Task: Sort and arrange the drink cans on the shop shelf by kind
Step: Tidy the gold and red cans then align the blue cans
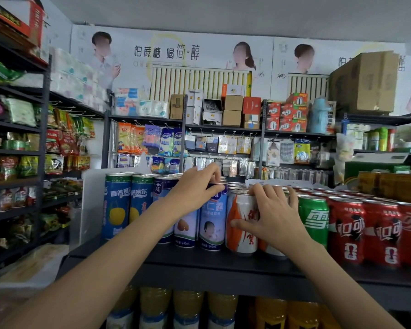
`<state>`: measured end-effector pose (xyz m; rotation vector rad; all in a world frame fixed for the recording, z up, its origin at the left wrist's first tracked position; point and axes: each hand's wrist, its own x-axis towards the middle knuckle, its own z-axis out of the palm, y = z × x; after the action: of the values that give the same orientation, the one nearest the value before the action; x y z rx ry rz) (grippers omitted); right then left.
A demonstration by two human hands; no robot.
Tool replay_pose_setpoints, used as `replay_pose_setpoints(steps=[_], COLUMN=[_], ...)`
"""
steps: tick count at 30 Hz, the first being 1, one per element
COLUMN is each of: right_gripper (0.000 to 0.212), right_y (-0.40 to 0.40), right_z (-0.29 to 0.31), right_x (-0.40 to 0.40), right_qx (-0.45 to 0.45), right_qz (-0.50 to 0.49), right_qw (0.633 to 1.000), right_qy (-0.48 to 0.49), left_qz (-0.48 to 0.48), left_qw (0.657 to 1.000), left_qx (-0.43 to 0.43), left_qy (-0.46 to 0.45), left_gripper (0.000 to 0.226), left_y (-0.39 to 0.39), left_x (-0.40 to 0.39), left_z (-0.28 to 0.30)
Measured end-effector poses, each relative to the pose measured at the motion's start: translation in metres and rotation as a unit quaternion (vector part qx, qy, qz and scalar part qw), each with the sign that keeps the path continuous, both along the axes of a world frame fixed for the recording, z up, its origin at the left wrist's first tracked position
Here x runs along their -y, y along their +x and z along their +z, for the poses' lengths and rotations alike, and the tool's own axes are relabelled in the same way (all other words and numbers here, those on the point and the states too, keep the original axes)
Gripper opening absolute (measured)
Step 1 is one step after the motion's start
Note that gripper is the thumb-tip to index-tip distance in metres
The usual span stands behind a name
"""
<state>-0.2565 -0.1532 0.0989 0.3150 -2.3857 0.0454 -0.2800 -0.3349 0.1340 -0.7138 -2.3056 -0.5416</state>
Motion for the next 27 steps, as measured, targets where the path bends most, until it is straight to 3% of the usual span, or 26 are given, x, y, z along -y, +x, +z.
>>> replay_pose_setpoints(steps=[3,8,11,14,19,27], right_gripper=[0.076,0.062,0.059,0.054,0.089,0.075], right_y=[0.004,0.0,-0.008,-0.02,-0.037,-0.038], right_z=[0.001,0.017,0.017,0.004,-0.005,0.0], right_x=[0.004,0.039,0.064,0.084,0.084,0.078], right_qx=[-0.028,-0.058,-0.067,-0.134,-0.19,-0.202], right_qz=[0.021,0.115,0.115,0.109,0.119,0.124], right_qw=[0.999,0.991,0.99,0.983,0.973,0.97], right_qy=[0.01,0.038,0.055,0.058,0.045,0.049], left_qz=[0.001,0.121,0.118,0.122,0.095,0.073], left_qw=[0.999,0.992,0.993,0.992,0.992,0.991], left_qx=[0.002,-0.012,0.009,-0.019,-0.056,-0.056], left_qy=[0.04,0.025,-0.017,-0.026,0.057,0.095], left_gripper=[0.025,0.029,0.028,0.026,0.008,0.011], left_y=[0.009,0.015,0.014,0.008,0.004,0.014], left_x=[0.014,0.068,0.084,0.087,0.083,0.076], left_z=[0.003,0.006,-0.002,-0.009,-0.006,-0.001])
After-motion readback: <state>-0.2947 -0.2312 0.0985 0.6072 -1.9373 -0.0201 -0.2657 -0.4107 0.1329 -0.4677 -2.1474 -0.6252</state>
